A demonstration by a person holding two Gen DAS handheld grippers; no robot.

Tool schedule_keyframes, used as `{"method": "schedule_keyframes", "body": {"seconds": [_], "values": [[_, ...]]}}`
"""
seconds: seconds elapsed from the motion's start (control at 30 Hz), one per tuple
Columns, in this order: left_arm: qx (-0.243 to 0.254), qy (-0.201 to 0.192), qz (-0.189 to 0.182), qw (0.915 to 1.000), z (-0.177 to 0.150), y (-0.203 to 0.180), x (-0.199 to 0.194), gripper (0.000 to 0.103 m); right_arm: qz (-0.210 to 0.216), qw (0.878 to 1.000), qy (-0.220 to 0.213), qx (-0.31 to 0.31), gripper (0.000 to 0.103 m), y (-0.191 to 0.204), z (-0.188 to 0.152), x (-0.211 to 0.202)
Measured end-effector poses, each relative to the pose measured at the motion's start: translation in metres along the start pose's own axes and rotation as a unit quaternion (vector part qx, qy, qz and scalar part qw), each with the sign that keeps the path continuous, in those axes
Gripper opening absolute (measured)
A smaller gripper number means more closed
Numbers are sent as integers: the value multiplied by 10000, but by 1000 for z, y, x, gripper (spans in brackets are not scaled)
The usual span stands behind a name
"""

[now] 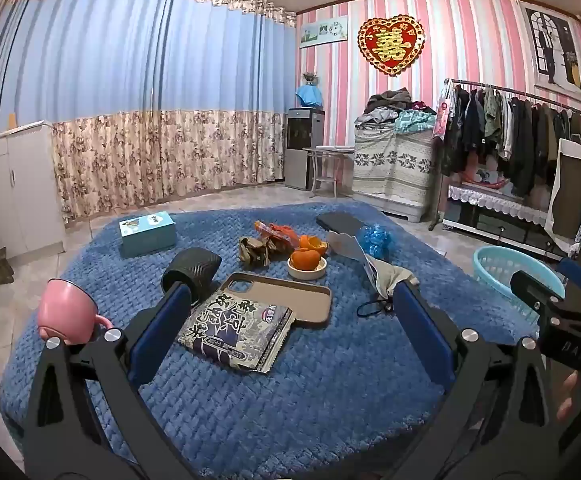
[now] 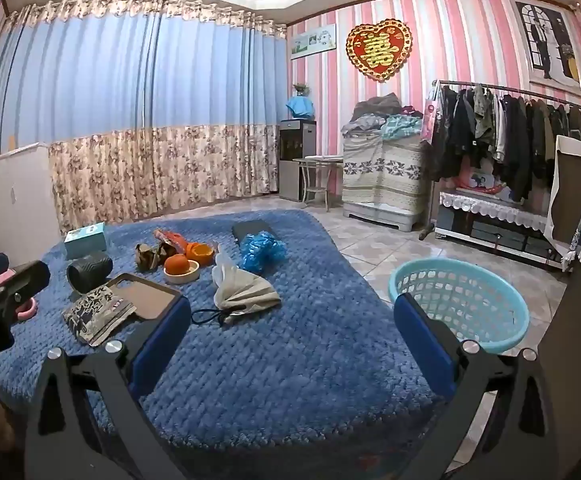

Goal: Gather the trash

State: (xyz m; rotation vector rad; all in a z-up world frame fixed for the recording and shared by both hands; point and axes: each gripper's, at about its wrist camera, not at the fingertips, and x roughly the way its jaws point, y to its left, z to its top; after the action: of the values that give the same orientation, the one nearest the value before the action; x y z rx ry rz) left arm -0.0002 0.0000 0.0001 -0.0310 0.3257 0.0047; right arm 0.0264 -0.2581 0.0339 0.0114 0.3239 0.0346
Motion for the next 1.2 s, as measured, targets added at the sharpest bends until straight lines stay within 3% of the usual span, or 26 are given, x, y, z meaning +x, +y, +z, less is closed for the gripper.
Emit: {"method": "schedule_keyframes", "body": {"seconds": [1.2], "values": [[25,15,5,10000,0,0,0,98,-35,10000,31,-27,99,-9,1,0]]}}
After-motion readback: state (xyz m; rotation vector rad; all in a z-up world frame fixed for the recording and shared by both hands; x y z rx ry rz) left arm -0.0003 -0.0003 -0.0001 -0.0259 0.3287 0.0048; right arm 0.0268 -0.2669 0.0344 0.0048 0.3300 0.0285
